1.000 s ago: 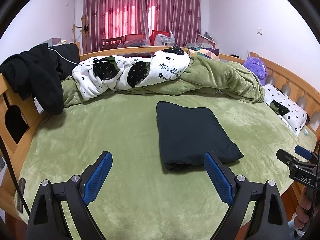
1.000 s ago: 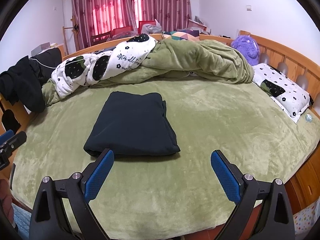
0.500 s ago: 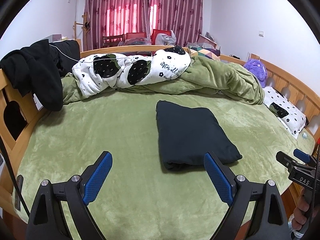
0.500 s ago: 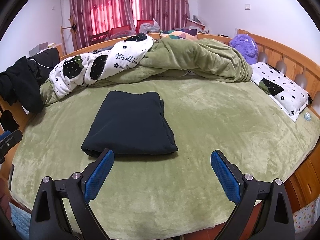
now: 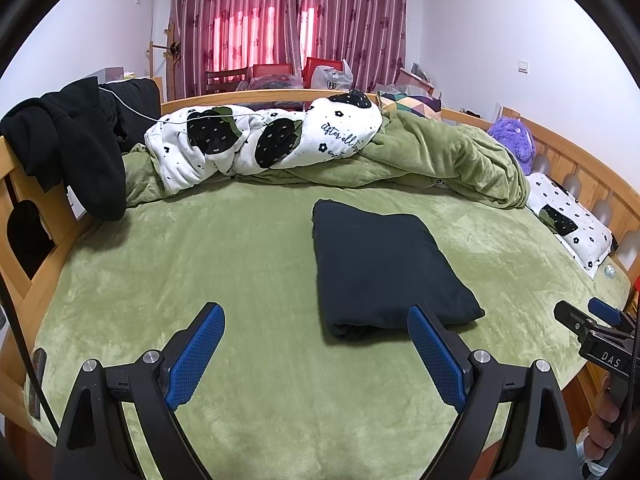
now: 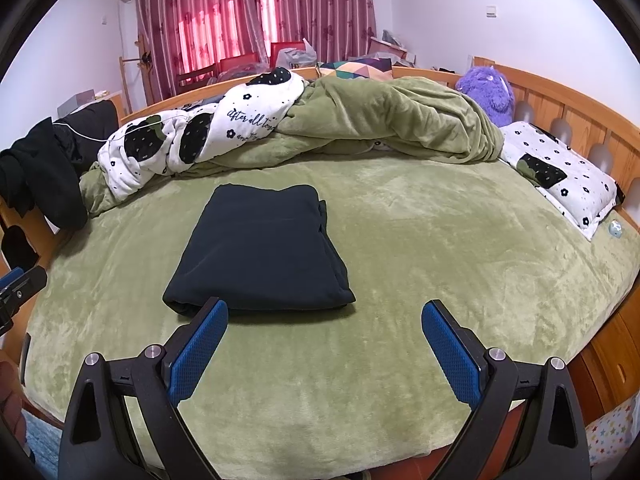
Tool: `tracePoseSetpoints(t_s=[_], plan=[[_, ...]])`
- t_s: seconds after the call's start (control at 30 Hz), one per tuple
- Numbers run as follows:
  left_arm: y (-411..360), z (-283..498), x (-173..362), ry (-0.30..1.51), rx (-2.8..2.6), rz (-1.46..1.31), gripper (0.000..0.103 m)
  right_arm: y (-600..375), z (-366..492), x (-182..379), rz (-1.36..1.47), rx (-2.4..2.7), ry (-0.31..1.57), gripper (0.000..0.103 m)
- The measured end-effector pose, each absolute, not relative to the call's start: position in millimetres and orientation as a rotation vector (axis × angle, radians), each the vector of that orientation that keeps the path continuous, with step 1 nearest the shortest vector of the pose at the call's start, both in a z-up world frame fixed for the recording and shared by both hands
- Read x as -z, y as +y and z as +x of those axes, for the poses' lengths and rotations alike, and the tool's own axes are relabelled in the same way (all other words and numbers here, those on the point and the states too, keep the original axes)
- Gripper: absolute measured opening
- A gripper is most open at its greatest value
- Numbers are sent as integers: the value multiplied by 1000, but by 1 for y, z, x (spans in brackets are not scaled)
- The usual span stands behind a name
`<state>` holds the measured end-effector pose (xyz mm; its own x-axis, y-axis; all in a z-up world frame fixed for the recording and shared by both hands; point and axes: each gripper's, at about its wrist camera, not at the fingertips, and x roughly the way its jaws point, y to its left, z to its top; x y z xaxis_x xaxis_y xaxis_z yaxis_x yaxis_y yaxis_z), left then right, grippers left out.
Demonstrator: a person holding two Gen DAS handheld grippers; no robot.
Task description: Fold small clothes
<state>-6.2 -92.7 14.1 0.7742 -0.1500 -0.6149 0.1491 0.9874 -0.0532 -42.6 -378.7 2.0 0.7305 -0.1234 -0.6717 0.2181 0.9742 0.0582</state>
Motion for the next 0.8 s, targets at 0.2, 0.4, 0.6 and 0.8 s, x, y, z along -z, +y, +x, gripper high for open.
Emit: tracePoseSetpoints(t_s=[0.2, 0.4, 0.6, 0.8], plan=[[-93, -6, -15, 666, 159, 0, 93, -379, -43, -2, 138, 187, 727, 96], [-94, -6, -14, 667, 155, -4, 93, -379, -43, -2, 137, 188, 728, 96], [-95, -7, -13, 670, 162, 3, 93, -379, -43, -1, 130, 193, 725, 96], [-99, -12, -7, 674, 168, 6, 93, -380, -42, -1, 131, 195, 724, 96]])
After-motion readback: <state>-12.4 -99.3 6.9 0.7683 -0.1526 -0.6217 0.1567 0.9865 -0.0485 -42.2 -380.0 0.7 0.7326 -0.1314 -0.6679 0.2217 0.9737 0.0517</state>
